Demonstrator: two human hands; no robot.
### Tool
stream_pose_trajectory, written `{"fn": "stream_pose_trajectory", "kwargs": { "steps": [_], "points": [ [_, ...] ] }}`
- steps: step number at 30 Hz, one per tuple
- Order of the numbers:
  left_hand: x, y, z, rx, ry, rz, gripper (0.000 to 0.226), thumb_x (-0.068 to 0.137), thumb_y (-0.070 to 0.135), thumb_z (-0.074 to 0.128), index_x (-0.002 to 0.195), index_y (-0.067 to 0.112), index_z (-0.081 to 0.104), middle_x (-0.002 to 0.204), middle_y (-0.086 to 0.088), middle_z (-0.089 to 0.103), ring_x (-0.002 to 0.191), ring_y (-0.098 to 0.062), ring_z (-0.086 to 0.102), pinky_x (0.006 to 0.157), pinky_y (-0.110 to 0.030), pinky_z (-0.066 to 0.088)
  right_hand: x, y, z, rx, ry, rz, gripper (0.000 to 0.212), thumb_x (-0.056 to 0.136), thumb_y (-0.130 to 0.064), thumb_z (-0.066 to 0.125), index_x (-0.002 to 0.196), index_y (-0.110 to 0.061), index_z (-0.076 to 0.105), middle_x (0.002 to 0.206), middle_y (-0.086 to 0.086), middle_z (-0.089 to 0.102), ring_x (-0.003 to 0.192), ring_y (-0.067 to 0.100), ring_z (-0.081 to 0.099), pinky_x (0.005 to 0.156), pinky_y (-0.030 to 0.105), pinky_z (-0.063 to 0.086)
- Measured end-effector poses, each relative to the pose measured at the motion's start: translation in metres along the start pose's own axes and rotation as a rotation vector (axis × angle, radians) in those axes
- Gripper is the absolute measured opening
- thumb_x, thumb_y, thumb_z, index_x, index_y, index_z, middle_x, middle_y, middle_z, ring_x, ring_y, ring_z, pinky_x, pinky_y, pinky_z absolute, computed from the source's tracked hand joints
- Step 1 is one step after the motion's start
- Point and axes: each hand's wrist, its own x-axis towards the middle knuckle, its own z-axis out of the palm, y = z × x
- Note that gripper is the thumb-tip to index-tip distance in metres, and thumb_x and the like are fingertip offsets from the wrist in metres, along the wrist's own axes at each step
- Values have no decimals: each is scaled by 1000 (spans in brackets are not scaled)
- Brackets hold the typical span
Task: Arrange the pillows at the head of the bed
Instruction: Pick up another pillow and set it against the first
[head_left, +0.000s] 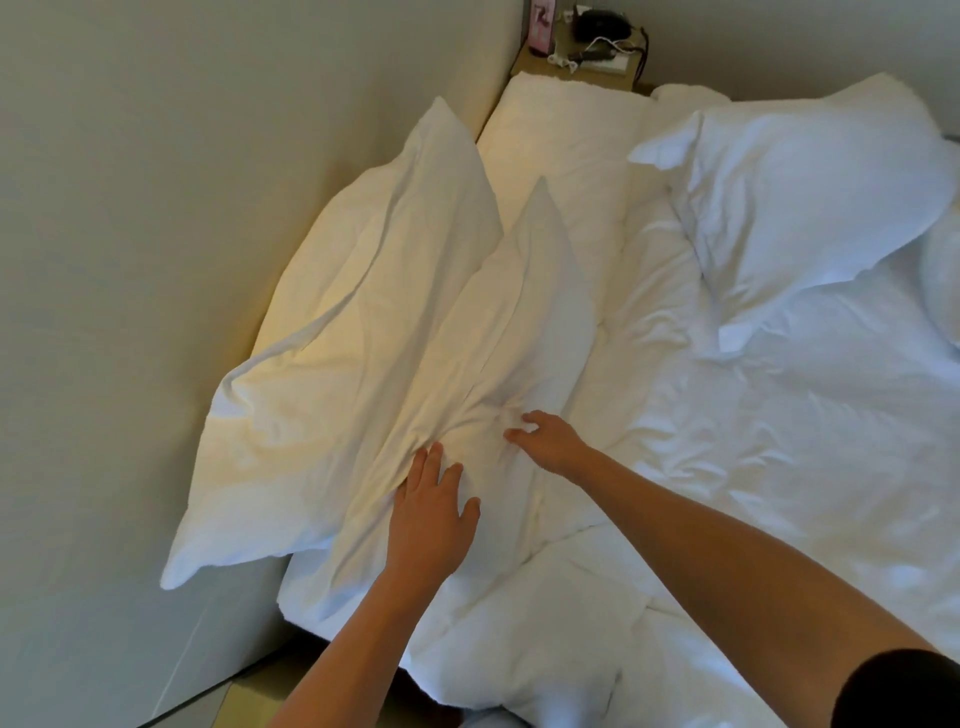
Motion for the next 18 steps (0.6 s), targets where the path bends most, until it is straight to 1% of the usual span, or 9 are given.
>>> {"fn": "stream_pose_trajectory", "kwargs": {
  "steps": [3,6,8,10,12,13,14,16,18],
  "points": [
    [-2,11,-1,-27,-13,-13,56,100,52,48,149,25,48,170,-5,20,158,-25,10,126,-44,21,-28,19,-13,-205,-70,-3,62,101,-54,60,149,-16,53,156,10,52,142,29,50,119,39,39],
    [-3,29,-4,-51,-40,-47,57,100,53,47,149,25,47,169,-12,21,157,-31,13,126,-47,20,-65,43,-29,-228,-62,23,59,101,-57,58,145,-18,57,153,9,54,140,28,51,117,39,40],
    [-5,46,-4,-88,-66,-48,57,101,52,49,150,23,45,168,-13,22,156,-30,16,126,-46,22,-94,63,-42,-182,-33,51,56,100,-57,59,142,-20,60,149,8,57,135,27,56,113,38,45],
    [-9,68,0,-170,-107,-33,55,101,49,51,149,22,47,166,-10,29,154,-27,22,124,-44,26,-126,89,-55,-104,5,74,53,100,-56,59,140,-21,62,144,7,62,128,25,61,105,35,48],
    [-19,95,9,-260,-173,-6,51,101,46,54,145,21,52,158,-7,42,148,-26,36,119,-41,32,-161,121,-66,-2,69,105,49,99,-54,61,137,-24,64,137,4,66,121,22,64,97,32,49],
    [-27,110,15,-306,-211,3,49,100,46,56,142,20,56,153,-7,50,142,-26,44,114,-38,36,-179,139,-70,49,104,127,47,98,-53,62,136,-24,65,134,4,68,119,21,66,95,31,49],
    [-36,127,23,-350,-245,14,45,100,45,57,138,20,59,145,-6,56,136,-27,51,107,-34,39,-199,159,-72,102,138,149,46,98,-52,63,135,-24,65,131,4,70,119,21,67,97,32,50],
    [-62,162,42,-385,-315,56,38,100,42,58,130,19,66,133,-5,65,127,-27,58,94,-27,39,-241,204,-74,220,213,184,44,99,-47,65,135,-20,65,128,8,71,119,25,68,105,39,52],
    [-93,200,65,-350,-399,138,35,102,38,55,123,14,69,130,-6,67,123,-27,60,91,-27,38,-288,254,-71,336,297,209,41,100,-42,67,132,-17,66,125,9,73,116,26,70,107,42,53]
  ]
}}
